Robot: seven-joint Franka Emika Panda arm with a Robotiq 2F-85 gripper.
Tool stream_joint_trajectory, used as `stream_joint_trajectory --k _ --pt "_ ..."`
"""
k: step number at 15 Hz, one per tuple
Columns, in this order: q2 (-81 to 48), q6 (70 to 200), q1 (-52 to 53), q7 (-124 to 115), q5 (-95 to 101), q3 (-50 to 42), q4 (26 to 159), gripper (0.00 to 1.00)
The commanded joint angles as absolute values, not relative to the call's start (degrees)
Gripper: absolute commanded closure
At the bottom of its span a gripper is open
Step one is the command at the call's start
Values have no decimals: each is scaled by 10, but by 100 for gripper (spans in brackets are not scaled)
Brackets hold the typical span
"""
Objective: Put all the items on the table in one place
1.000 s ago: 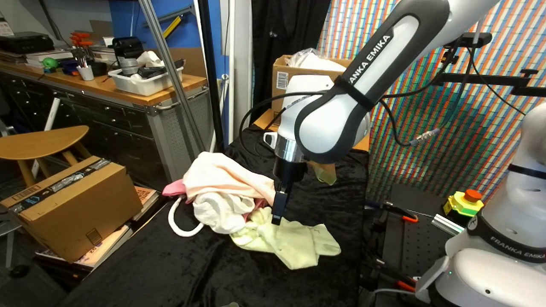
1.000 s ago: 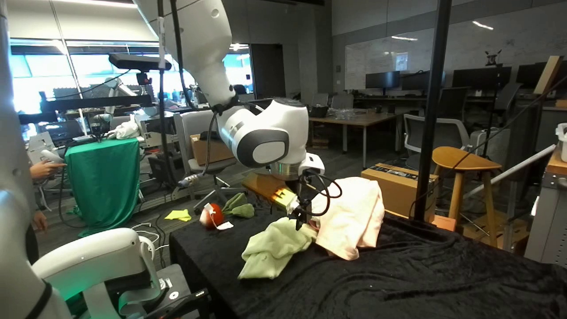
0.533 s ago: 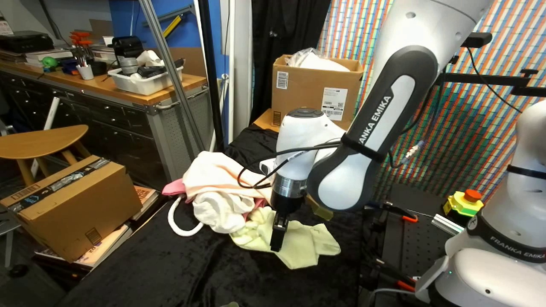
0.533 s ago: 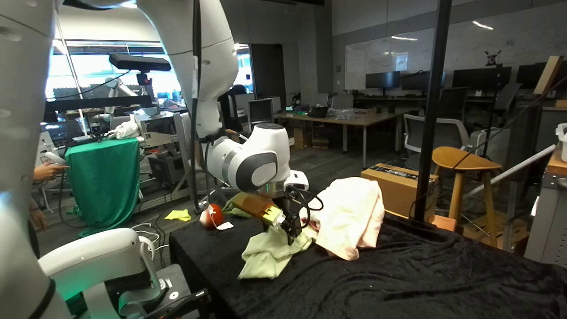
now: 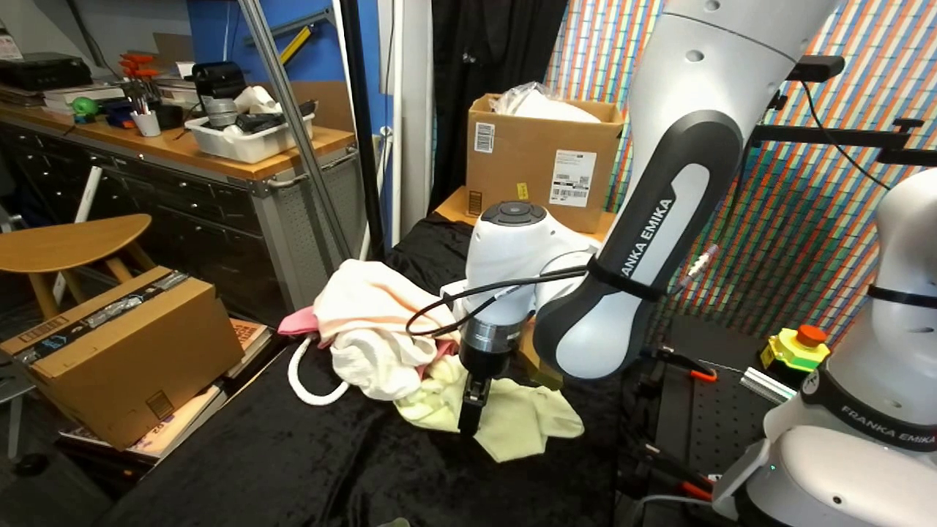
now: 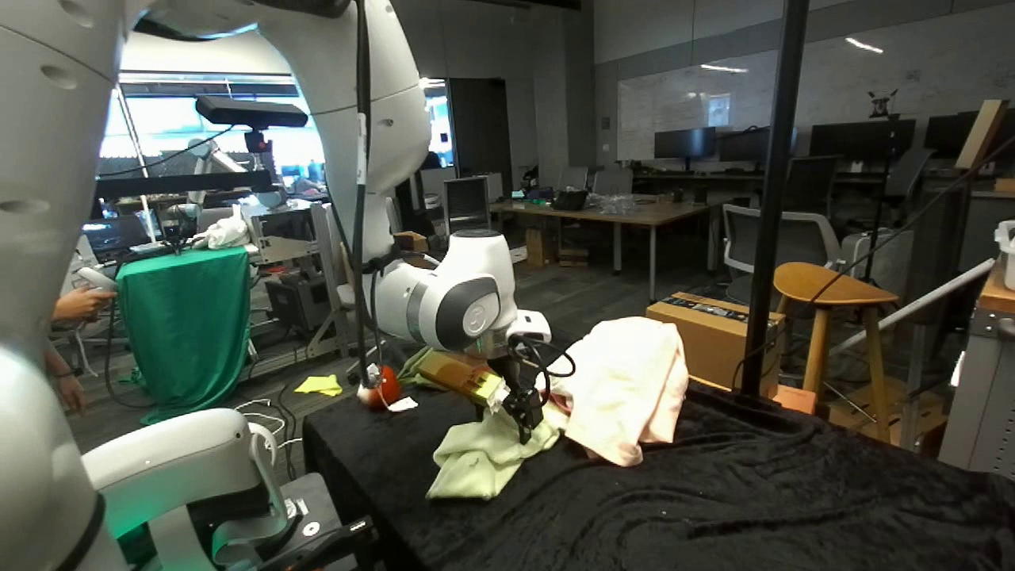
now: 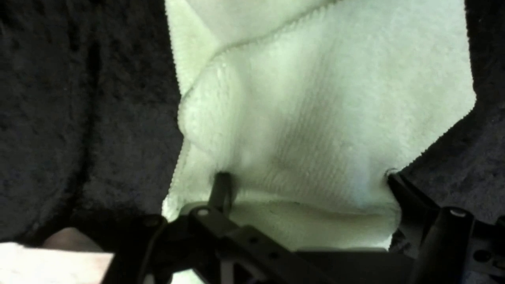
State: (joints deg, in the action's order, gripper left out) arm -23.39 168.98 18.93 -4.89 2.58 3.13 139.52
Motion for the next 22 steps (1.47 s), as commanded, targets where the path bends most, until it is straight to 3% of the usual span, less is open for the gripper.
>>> stream_joint_trajectory --k 1,2,9,11,22 --pt "-235 1693 203 -74 48 19 1383 25" --pt "-233 1692 200 -74 48 21 1382 27" --pt "-231 1679 186 -64 37 37 1375 82" --pt "-226 1672 175 -57 30 50 1374 92" --pt "-122 1640 79 13 -27 130 1384 90"
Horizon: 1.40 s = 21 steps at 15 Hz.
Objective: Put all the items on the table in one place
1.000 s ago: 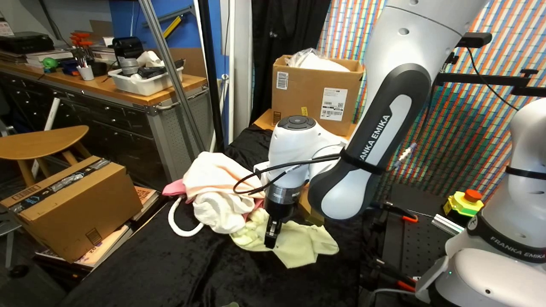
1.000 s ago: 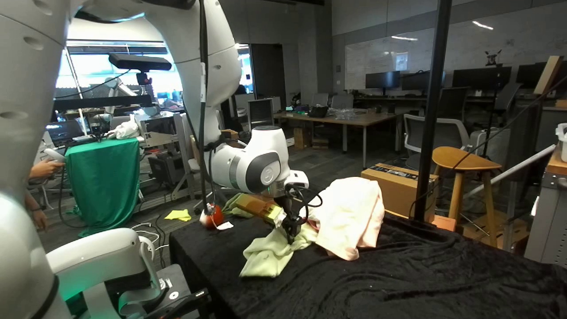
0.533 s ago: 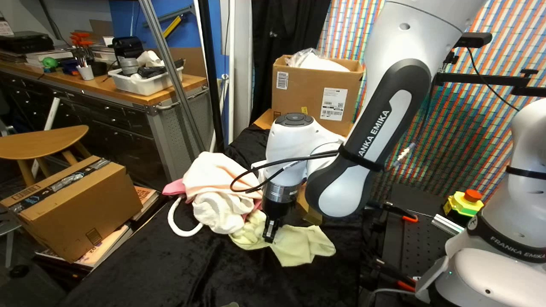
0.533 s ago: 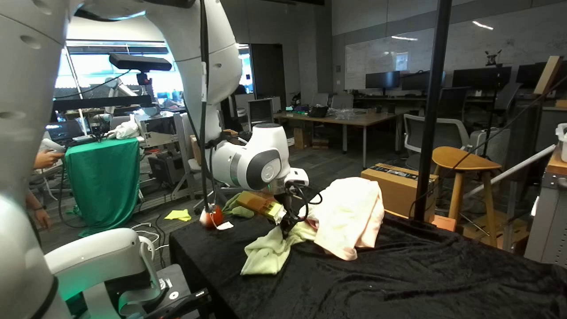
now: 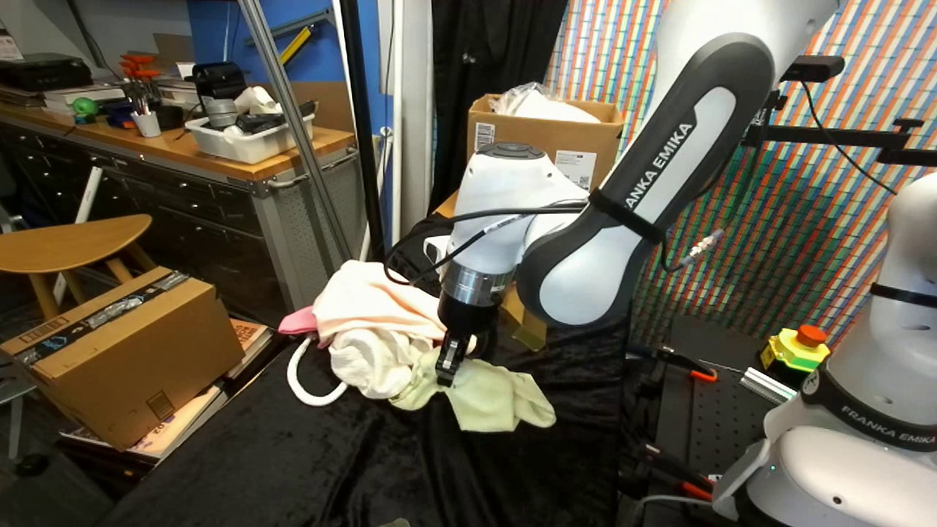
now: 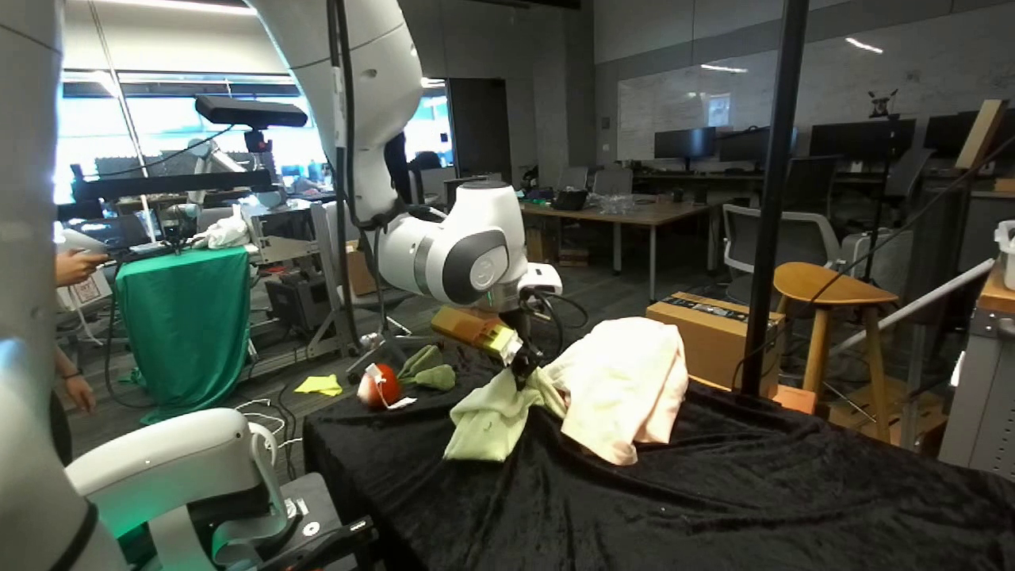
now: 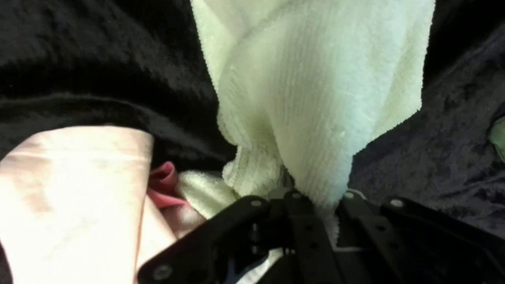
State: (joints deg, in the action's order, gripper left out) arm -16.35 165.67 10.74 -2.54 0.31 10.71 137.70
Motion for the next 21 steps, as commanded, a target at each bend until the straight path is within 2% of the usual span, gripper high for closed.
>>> stream_joint_trajectory --k 1,5,14,21 --pt "-118 1637 71 27 -39 136 1380 90" --pt "-131 1631 63 57 -50 131 1358 90" --pt "-207 1759 93 -8 -10 73 1286 90" --pt "-251 1771 122 -31 8 21 1256 90"
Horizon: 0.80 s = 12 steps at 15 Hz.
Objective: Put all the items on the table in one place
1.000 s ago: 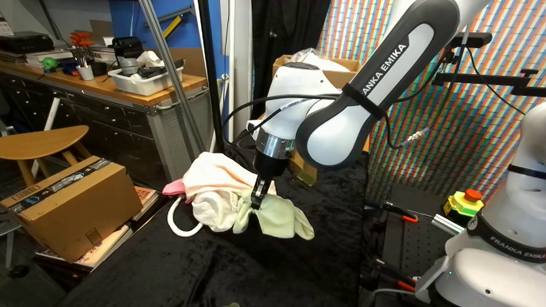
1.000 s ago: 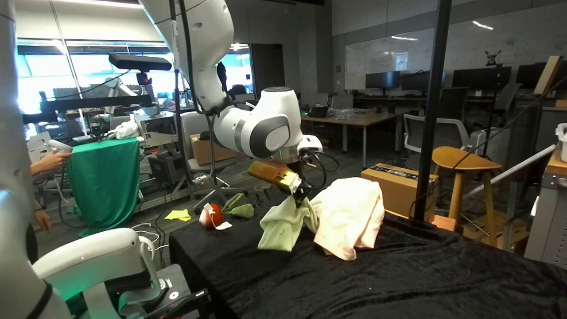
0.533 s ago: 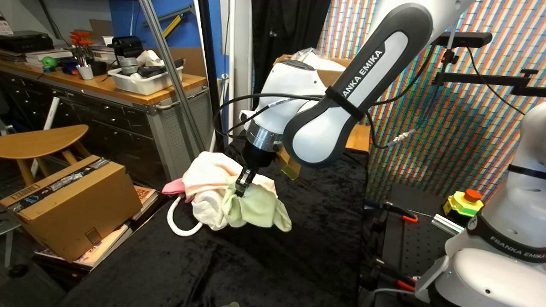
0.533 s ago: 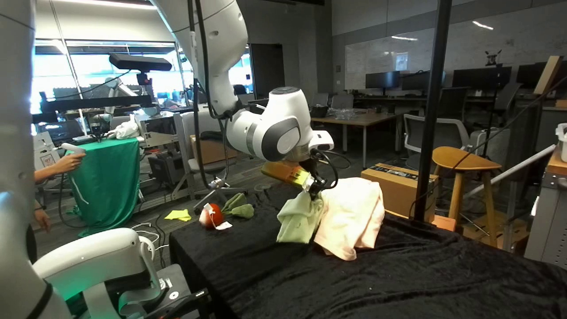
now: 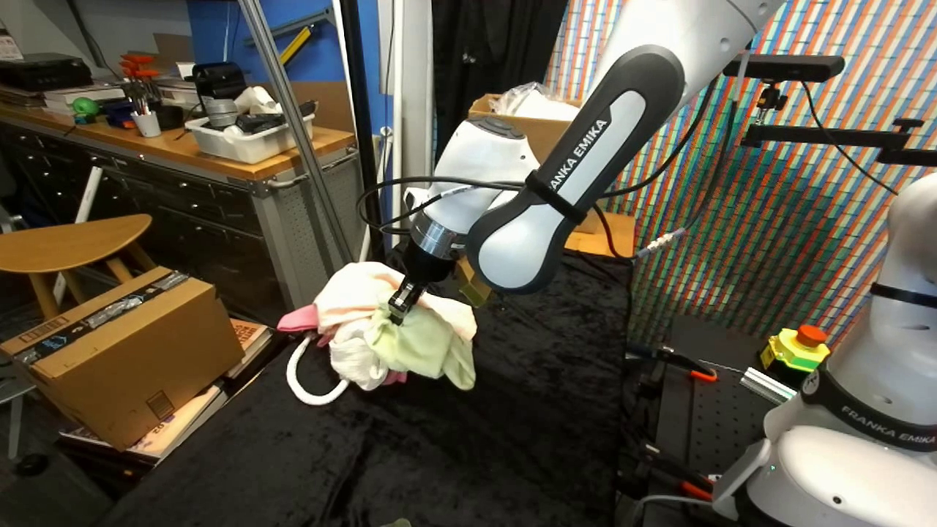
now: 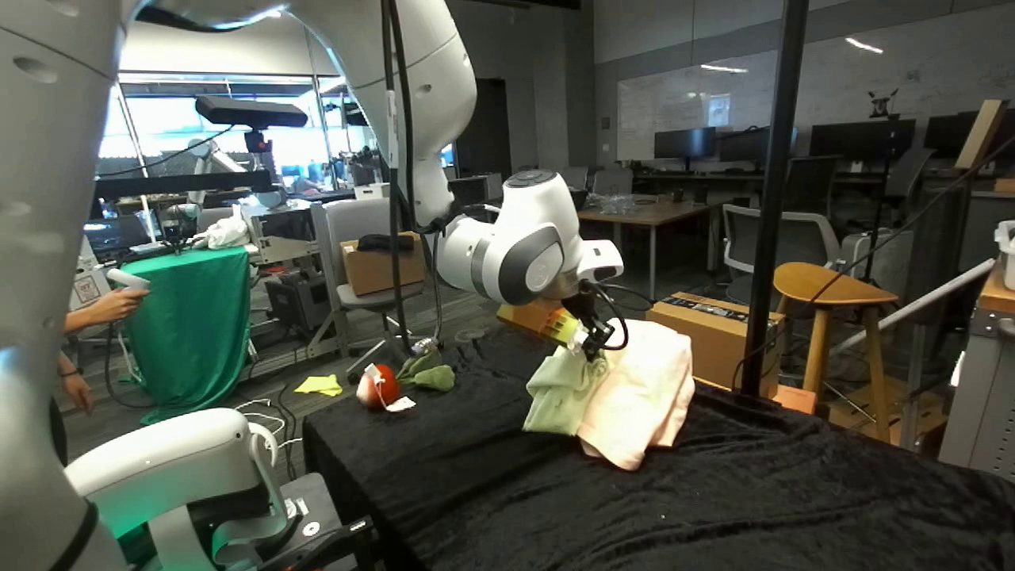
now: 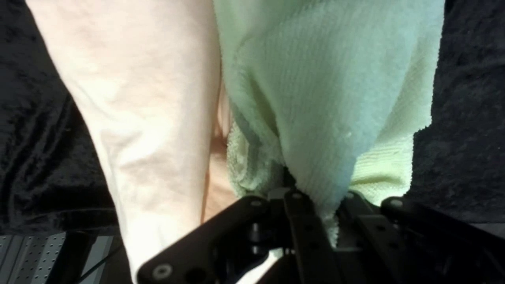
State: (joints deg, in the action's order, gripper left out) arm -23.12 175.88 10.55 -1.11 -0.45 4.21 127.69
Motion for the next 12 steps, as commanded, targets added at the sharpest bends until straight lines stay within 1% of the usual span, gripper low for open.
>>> stream_joint_trajectory --k 1,8,9,10,12 --pt "-256 1770 121 -31 7 20 1254 90" --pt "-263 1757 120 -30 6 19 1252 90" --pt "-260 1757 119 -29 5 21 1254 86" --pt "-254 1751 115 -24 6 26 1257 63" --pt "-238 1744 126 -25 14 15 1266 60"
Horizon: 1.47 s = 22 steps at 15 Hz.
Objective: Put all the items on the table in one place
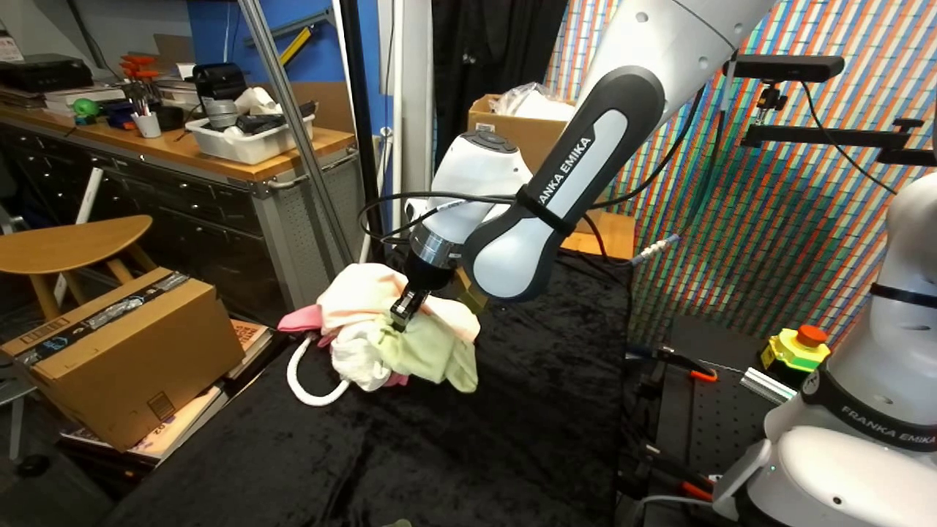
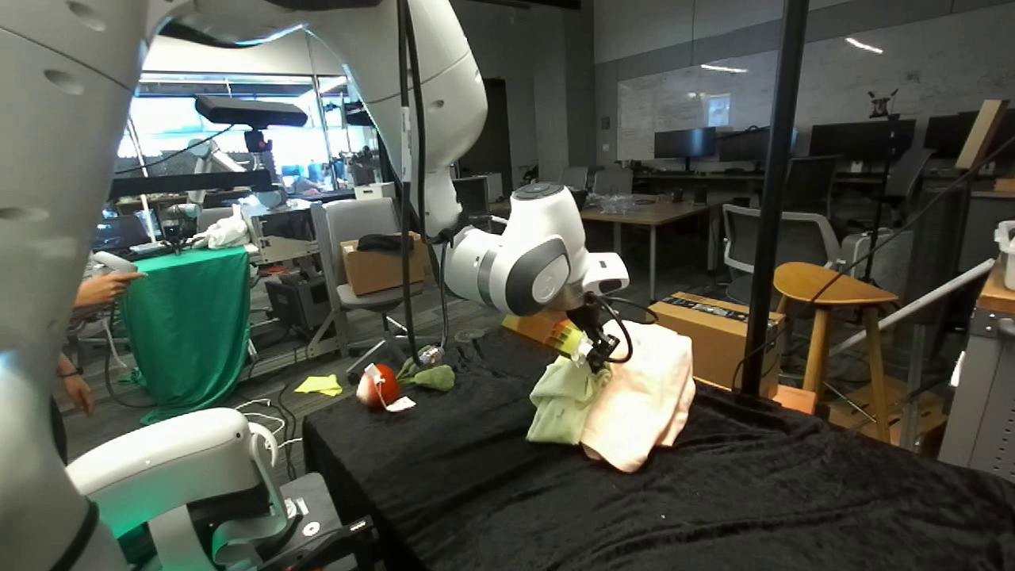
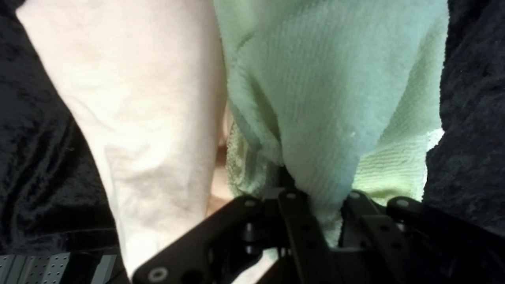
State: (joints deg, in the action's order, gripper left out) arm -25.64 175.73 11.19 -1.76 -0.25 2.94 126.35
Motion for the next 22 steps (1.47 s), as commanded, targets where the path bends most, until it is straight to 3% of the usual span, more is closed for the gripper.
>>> stream_joint_trajectory --k 1,8,13,22 --pt "-228 1739 124 -23 16 19 1272 52" --pt "-125 1606 76 23 -17 98 1300 0" --pt "-72 1518 69 50 -65 114 1324 0" --pt "-43 1509 86 57 -70 120 1441 0"
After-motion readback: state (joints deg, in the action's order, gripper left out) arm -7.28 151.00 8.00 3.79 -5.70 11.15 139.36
